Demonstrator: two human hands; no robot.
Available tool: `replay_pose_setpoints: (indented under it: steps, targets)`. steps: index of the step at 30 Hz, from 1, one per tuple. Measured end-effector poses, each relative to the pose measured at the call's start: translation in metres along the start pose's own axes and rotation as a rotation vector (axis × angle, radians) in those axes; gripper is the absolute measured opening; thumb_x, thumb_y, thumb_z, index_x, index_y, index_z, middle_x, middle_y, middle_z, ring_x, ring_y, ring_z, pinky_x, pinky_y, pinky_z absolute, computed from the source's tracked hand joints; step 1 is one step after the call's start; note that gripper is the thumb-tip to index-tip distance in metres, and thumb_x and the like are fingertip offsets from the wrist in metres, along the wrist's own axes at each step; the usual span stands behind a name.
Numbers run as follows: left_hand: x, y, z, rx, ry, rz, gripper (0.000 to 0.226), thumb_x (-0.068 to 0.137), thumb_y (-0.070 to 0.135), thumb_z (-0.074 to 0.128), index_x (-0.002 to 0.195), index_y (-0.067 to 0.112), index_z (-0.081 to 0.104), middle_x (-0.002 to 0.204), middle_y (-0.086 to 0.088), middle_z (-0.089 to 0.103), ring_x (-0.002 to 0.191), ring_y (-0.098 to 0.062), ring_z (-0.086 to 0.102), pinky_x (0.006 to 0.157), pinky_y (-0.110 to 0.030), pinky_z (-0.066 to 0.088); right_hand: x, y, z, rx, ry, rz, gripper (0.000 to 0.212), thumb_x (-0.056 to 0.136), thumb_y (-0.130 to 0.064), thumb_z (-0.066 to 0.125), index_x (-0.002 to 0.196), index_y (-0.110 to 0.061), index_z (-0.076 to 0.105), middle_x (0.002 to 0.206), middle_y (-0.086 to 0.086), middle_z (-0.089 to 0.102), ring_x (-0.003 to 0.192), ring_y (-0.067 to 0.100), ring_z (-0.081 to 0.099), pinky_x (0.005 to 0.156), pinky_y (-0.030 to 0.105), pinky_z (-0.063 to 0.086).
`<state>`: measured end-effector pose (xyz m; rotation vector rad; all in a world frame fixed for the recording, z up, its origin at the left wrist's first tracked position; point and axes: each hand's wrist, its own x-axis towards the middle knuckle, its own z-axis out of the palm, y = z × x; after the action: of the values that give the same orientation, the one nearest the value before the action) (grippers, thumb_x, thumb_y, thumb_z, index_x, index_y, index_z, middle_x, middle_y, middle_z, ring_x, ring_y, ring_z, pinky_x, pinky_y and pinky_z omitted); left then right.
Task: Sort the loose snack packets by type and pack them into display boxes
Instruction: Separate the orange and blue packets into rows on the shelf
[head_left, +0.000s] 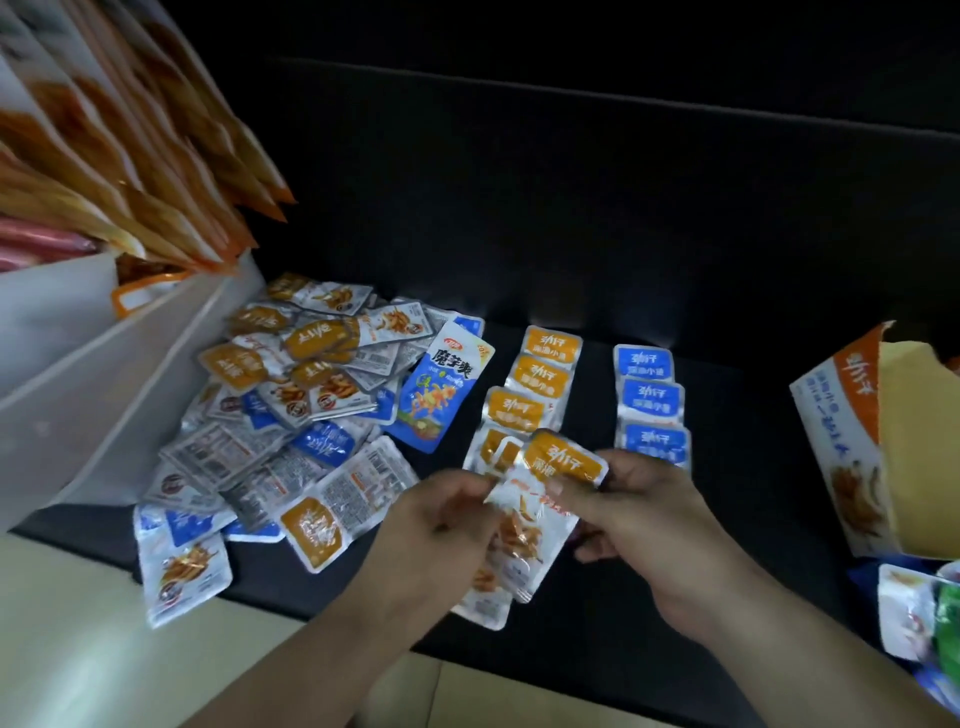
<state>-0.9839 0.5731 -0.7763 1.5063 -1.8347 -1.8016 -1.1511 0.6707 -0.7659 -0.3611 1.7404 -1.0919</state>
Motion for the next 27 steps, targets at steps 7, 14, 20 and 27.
replay_pose_setpoints:
  steps: [7,14,20,27]
  targets:
    - [0.001,-0.040,-0.030,0.659,0.042,0.167,0.035,0.097,0.053,0.057,0.076,0.024,0.056,0.064,0.010,0.063,0.055,-0.005,0.059,0.050,-0.027,0.048,0.013,0.009,0.041,-0.541,0.077,-0.110,0.021,0.080,-0.045,0.083,0.080,-0.028,0.071,0.070,-0.013,0.073,0.062,0.003,0.068,0.063,0.033,0.055]
    - [0.006,-0.050,-0.049,0.799,0.125,0.278,0.032,0.095,0.059,0.055,0.116,0.035,0.058,0.100,0.015,0.061,0.088,-0.004,0.060,0.066,-0.024,0.046,0.022,0.020,0.054,-0.789,0.179,-0.163,0.043,0.074,-0.062,0.080,0.098,-0.040,0.052,0.076,-0.019,0.067,0.066,-0.002,0.065,0.056,0.030,0.054]
    - [0.028,-0.070,-0.082,1.032,0.405,0.458,0.042,0.078,0.042,0.076,0.114,0.022,0.070,0.122,0.000,0.062,0.113,-0.029,0.057,0.087,-0.046,0.053,0.030,0.010,0.059,-0.816,0.240,-0.284,0.047,0.077,-0.052,0.082,0.108,-0.040,0.048,0.080,-0.014,0.064,0.070,0.006,0.065,0.059,0.037,0.057]
    - [0.037,-0.096,-0.094,1.049,0.355,0.497,0.047,0.085,0.047,0.073,0.122,0.017,0.070,0.147,-0.005,0.059,0.136,-0.028,0.052,0.110,-0.048,0.042,0.063,-0.006,0.095,-0.942,0.278,-0.656,0.027,0.083,-0.039,0.079,0.104,-0.025,0.070,0.117,-0.008,0.059,0.117,0.020,0.059,0.086,0.040,0.054]
